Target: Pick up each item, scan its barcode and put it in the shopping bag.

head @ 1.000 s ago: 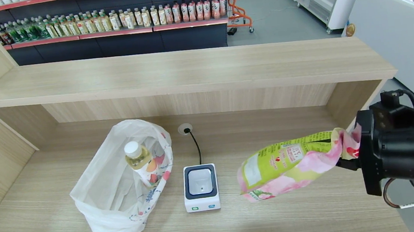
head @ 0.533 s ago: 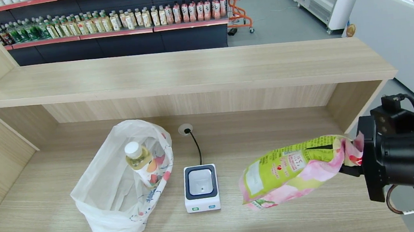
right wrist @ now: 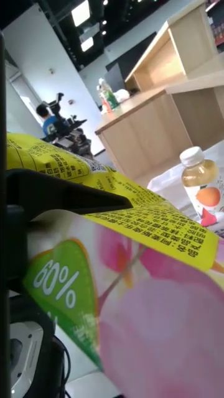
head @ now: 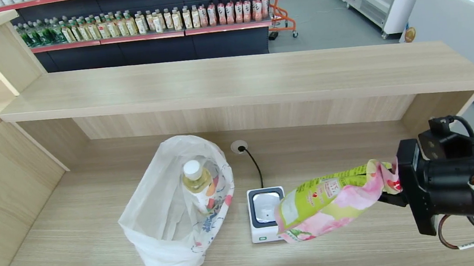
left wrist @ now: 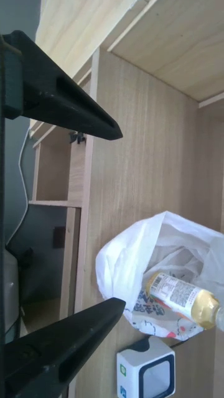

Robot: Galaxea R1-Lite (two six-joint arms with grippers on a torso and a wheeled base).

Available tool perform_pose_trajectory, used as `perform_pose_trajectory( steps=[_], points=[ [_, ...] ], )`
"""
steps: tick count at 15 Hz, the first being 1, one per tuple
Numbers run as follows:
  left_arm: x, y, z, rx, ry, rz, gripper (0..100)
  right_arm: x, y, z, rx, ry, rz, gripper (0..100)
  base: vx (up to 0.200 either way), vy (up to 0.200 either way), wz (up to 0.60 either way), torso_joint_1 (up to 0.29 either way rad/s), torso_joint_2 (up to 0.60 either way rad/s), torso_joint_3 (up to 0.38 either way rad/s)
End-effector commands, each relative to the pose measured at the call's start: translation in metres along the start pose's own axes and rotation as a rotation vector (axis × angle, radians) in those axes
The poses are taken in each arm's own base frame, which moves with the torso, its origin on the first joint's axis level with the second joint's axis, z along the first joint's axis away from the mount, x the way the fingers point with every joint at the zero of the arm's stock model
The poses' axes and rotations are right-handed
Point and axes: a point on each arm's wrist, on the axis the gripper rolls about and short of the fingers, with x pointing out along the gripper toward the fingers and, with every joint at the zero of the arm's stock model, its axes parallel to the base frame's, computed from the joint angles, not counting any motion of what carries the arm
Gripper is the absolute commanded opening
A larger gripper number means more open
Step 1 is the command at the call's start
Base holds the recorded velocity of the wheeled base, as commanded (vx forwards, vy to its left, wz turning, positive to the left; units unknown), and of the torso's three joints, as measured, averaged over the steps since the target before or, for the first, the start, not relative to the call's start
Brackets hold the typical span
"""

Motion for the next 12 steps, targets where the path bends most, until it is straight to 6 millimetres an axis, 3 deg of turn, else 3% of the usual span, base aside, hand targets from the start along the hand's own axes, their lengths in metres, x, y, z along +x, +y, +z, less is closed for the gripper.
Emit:
perform_pose_trajectory(
  steps=[1, 2, 5, 12],
  points=[
    [0.0, 0.0, 0.0, 0.0, 0.001, 0.0, 100, 0.017, -0.004, 0.004, 0.049, 0.004, -0.051, 0, 0.0, 0.2, 0.0, 0.002, 0.0, 0.002],
    [0.0, 0.0, 0.0, 0.003, 0.001, 0.0, 100, 0.024, -0.006, 0.005, 0.069, 0.007, -0.072, 0, 0.0, 0.2, 0.0, -0.002, 0.01, 0.002],
    [0.0, 0.0, 0.0, 0.0, 0.001, 0.0, 100, 0.041, -0.008, 0.008, 0.151, 0.025, -0.177, 0, 0.0, 0.0, 0.0, 0.0, 0.0, 0.0],
    [0.0, 0.0, 0.0, 0.0, 0.001, 0.0, 100, 0.067, -0.009, 0.015, 0.248, 0.003, -0.24, 0, 0.0, 0.0, 0.0, 0.0, 0.0, 0.0]
  ],
)
